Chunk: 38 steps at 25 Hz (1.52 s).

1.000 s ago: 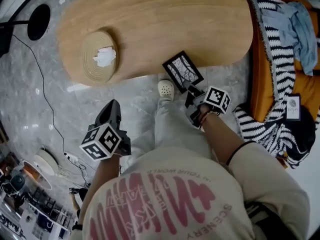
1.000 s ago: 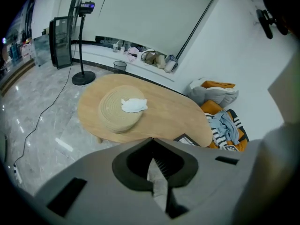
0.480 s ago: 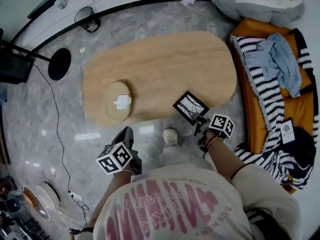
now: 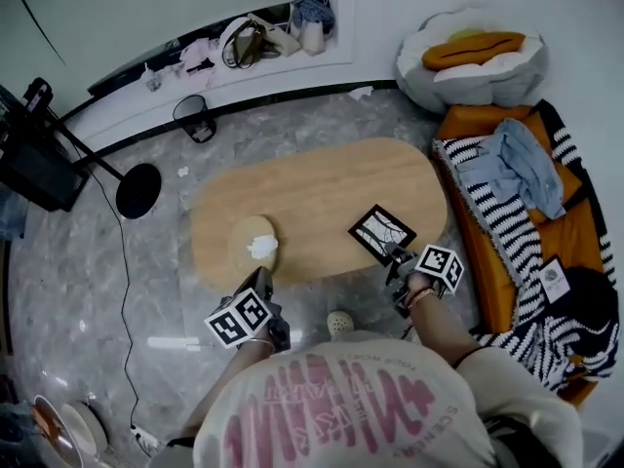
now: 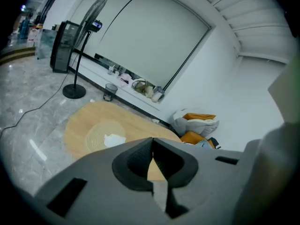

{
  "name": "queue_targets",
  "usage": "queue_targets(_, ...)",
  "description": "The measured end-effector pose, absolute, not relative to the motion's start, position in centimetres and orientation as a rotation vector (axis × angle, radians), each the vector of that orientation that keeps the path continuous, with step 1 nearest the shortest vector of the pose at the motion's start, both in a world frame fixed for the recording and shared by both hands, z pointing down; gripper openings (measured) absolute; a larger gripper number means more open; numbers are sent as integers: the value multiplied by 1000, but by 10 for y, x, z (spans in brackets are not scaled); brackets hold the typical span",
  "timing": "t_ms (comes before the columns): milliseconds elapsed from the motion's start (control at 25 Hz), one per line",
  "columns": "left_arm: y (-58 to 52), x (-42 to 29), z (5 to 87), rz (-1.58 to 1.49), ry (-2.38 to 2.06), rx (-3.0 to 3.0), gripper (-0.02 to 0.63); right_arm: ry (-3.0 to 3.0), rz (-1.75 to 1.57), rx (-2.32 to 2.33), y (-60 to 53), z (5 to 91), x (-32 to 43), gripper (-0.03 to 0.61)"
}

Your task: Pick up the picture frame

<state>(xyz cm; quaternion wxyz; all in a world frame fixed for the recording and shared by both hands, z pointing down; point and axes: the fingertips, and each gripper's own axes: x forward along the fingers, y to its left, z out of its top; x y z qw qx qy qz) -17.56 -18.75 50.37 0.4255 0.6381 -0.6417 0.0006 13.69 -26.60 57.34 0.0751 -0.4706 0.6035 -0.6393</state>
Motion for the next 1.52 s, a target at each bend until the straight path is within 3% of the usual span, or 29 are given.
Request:
queue_targets(360,-151,-200,398,-146,-1639,1825,5,2040,-1542,-1320,-229,441,108,57)
queue_targets(880,-57,-224,309,-258,-1600,2021,5,2109,-1254,-1155,-127,322,63,57)
queue_targets(1240,-14,-217,283,-242,-1573,2162,5,2217,-1018,-1207,-64,270,48,57)
queue_targets(1520,3,-194,283,-193,-1549,2225,5,2307,-949,-1315,-32,276,46,57)
